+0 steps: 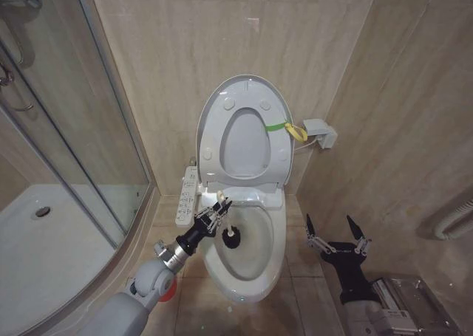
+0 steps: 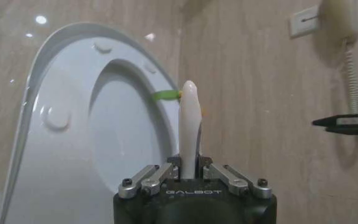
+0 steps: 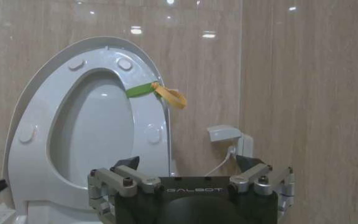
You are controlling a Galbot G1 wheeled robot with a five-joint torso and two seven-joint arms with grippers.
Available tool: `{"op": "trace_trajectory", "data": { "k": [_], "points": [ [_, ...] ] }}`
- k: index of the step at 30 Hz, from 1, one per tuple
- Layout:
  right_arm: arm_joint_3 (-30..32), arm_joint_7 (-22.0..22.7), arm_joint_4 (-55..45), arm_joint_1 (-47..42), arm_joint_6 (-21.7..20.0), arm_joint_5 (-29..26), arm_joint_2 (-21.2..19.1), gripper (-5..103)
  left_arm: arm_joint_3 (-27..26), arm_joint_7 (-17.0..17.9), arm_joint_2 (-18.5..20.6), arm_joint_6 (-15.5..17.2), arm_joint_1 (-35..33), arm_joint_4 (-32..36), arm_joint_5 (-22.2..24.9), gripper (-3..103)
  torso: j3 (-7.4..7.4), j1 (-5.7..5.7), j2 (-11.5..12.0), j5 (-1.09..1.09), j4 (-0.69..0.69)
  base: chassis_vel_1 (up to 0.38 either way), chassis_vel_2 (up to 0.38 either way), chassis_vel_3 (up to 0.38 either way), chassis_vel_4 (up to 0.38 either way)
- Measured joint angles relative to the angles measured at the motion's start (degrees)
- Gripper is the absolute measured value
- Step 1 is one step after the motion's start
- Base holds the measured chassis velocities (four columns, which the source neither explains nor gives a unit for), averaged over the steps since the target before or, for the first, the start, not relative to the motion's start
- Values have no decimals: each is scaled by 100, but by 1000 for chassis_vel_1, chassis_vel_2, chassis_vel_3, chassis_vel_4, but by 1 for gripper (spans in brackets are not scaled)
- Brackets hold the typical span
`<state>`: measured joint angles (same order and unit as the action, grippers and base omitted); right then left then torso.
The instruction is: Open the toilet lid, clean the toilet bowl with a toilet brush, close the toilet lid, and flush.
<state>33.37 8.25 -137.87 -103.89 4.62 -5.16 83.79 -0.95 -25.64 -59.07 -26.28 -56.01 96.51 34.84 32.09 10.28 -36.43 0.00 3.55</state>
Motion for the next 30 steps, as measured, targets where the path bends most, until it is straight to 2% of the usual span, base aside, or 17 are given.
{"op": "trace_trajectory", "data": {
  "k": [9, 30],
  "points": [
    [0, 0, 0, 0, 0, 0, 0, 100, -329, 38, 413, 4, -332, 592, -121, 17, -1, -1, -1, 0, -1, 0, 0, 0, 0],
    [0, 0, 0, 0, 0, 0, 0, 100, -916, 450, 850, 60, -871, 1545, -20, 17, -1, -1, -1, 0, 0, 0, 0, 0, 0]
  ]
}}
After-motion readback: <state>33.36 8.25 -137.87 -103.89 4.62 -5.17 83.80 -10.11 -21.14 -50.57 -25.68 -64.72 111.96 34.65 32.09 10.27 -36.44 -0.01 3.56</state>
